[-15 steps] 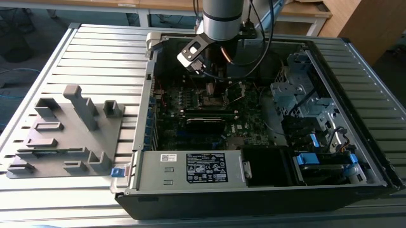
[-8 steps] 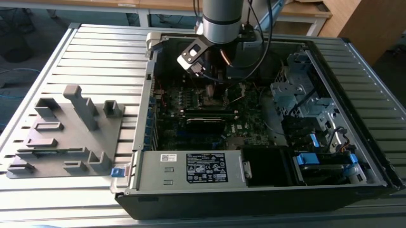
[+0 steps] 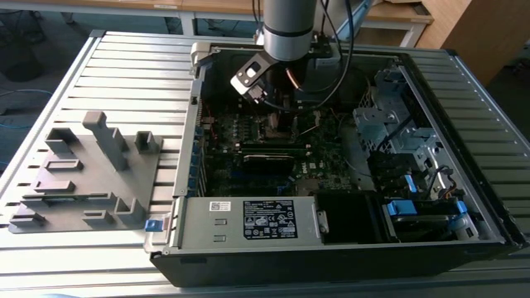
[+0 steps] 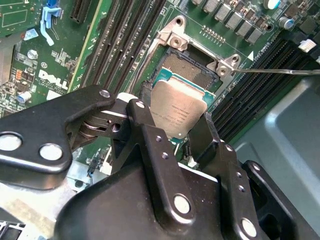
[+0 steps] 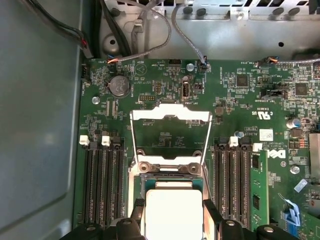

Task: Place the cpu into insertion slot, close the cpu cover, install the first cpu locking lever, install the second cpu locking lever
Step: 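Place the cpu into insertion slot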

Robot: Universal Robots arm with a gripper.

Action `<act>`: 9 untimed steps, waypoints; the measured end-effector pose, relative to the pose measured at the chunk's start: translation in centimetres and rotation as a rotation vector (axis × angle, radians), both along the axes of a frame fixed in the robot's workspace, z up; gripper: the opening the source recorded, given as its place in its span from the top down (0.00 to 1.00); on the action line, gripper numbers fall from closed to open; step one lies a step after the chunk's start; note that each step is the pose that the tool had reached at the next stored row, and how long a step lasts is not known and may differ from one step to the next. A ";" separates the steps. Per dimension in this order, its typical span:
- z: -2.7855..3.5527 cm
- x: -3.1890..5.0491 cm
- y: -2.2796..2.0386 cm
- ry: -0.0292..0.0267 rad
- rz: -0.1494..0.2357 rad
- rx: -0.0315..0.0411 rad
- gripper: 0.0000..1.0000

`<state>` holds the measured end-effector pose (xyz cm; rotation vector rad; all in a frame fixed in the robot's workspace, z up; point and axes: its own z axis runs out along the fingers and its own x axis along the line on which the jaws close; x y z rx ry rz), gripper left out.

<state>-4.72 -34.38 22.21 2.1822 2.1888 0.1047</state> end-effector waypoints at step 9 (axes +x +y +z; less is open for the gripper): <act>-0.71 -0.16 0.00 0.0000 0.008 0.0001 0.46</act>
